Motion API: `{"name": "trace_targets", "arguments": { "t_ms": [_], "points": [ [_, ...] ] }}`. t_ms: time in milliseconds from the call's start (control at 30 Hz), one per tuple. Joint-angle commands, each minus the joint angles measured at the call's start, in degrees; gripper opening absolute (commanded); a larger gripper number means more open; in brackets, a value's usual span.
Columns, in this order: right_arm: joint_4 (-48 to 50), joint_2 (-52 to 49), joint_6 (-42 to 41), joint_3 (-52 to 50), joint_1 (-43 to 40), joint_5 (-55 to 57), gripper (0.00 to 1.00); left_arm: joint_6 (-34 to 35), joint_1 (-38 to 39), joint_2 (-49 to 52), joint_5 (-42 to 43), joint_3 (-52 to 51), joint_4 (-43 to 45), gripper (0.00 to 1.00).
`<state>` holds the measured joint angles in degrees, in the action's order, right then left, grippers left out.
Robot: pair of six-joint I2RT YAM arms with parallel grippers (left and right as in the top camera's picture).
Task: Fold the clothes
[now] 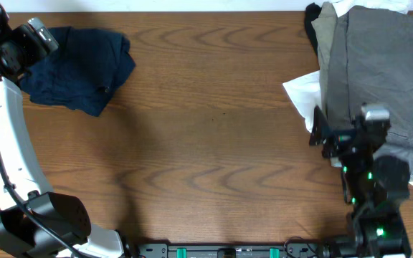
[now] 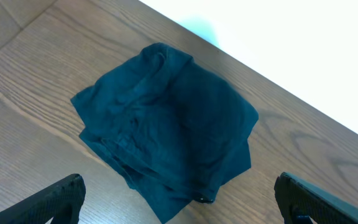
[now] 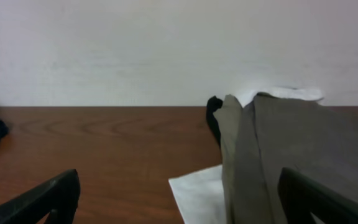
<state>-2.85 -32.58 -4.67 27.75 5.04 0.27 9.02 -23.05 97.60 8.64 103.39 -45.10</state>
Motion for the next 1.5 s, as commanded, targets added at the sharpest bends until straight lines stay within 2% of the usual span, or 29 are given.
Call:
{"name": "trace_targets", "arguments": {
  "t_ms": [0,167,333,467,667,800,1467],
  "points": [
    [3.3,6.4,1.7,-8.1,-2.0,-3.0,0.99,0.1,-0.2,0.2,0.1,0.0,-0.1,0.98],
    [7.2,13.5,1.7,-18.4,-2.9,-3.8,0.99,0.1,-0.2,0.2,0.1,0.0,-0.1,0.98],
    [7.4,20.1,1.8,-24.2,-3.1,-3.7,0.99,0.1,-0.2,0.2,0.1,0.0,-0.1,0.98],
    [7.4,25.2,1.7,-27.4,-3.6,-3.8,0.99,0.1,-0.2,0.2,0.1,0.0,-0.1,0.98],
    [1.3,32.4,1.7,-27.4,-3.6,-3.7,0.99,0.1,-0.2,0.2,0.1,0.0,-0.1,0.98],
    [-1.2,32.2,1.7,-27.4,-3.5,-3.6,0.99,0.1,-0.2,0.2,0.1,0.0,-0.1,0.98],
    [-1.1,32.1,1.7,-27.4,-3.5,-3.5,0.99,0.1,-1.1,0.2,0.1,0.0,-0.1,0.98]
  ]
}}
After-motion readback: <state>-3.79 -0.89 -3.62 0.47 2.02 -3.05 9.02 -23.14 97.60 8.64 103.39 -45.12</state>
